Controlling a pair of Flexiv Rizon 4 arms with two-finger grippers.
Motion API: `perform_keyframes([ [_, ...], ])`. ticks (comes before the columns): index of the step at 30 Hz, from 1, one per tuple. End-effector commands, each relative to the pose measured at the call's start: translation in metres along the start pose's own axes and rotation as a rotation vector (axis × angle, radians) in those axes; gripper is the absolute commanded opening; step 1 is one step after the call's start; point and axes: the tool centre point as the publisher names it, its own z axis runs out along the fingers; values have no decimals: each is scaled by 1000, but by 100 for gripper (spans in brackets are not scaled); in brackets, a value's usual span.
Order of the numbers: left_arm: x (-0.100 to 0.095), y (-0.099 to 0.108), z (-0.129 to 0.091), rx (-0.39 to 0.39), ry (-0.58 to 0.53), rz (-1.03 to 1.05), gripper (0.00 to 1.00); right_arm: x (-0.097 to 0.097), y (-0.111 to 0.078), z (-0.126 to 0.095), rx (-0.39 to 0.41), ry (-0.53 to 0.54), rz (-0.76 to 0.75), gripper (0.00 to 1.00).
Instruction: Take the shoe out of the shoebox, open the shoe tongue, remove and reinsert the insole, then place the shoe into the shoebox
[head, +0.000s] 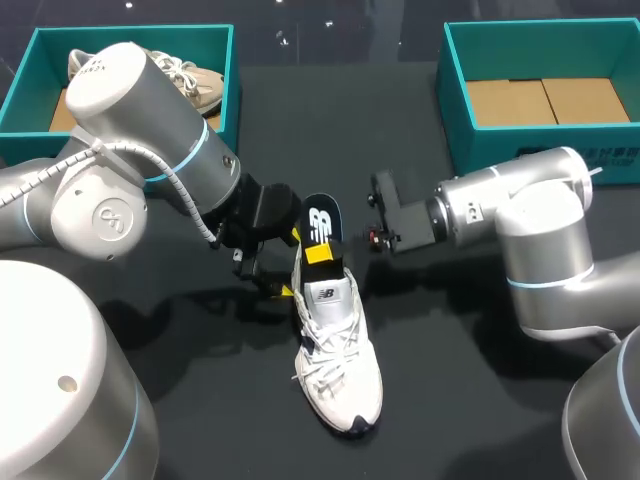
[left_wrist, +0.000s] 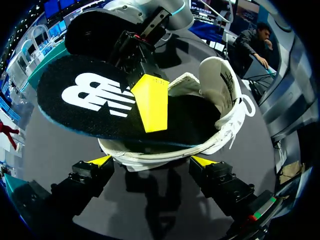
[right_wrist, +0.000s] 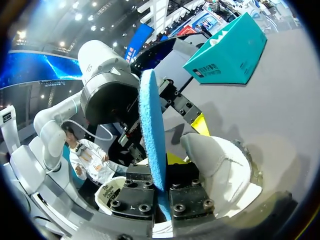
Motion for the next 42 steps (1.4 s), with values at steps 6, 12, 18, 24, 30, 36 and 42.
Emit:
perform_keyframes([
  [6, 0, 0, 1, -2, -1, 1, 100, -1, -24, 6, 0, 10, 55, 0],
  [12, 0, 0, 1, -2, -1, 1, 100, 3, -36, 7, 24, 9, 94, 0],
  [18, 0, 0, 1, -2, -1, 1, 100, 7, -33, 10, 40, 10, 82, 0],
  [24, 0, 0, 1, -2, -1, 1, 100, 7, -20, 6, 12, -8, 29, 29],
  [30, 0, 0, 1, -2, -1, 1, 100, 7, -10, 0, -9, -30, -4, 27],
  [36, 0, 0, 1, -2, -1, 1, 100, 5, 0, -7, -61, -65, -35, 27],
  [42, 0, 0, 1, -2, -1, 1, 100, 0, 9, -4, -75, -56, -51, 26],
])
